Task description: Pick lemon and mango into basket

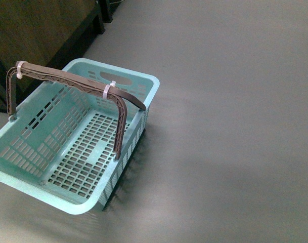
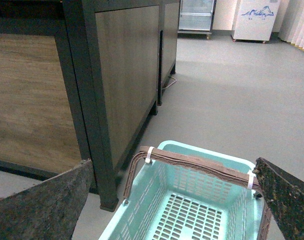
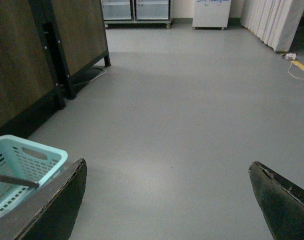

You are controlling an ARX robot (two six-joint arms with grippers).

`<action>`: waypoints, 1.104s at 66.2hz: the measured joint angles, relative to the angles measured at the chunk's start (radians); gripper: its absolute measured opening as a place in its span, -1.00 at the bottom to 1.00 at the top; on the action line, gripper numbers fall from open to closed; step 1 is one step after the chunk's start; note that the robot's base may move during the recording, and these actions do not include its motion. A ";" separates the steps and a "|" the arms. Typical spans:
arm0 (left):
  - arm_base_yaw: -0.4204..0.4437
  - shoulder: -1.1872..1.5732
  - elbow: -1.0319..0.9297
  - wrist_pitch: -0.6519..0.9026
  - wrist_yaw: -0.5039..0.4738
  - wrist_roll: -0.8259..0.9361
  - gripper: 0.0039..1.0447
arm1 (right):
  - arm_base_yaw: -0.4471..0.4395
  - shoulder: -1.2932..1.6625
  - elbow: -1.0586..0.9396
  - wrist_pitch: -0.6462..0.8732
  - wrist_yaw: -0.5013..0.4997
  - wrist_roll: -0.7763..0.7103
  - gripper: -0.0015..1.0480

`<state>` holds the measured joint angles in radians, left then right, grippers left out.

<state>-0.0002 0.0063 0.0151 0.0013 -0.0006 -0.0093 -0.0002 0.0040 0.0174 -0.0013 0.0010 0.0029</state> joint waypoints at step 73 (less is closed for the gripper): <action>0.096 1.870 0.570 0.640 0.258 -1.024 0.87 | 0.000 0.000 0.000 0.000 -0.001 0.000 0.83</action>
<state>0.0956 1.8767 0.5846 0.6411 0.2577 -1.0336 -0.0002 0.0040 0.0174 -0.0013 0.0002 0.0029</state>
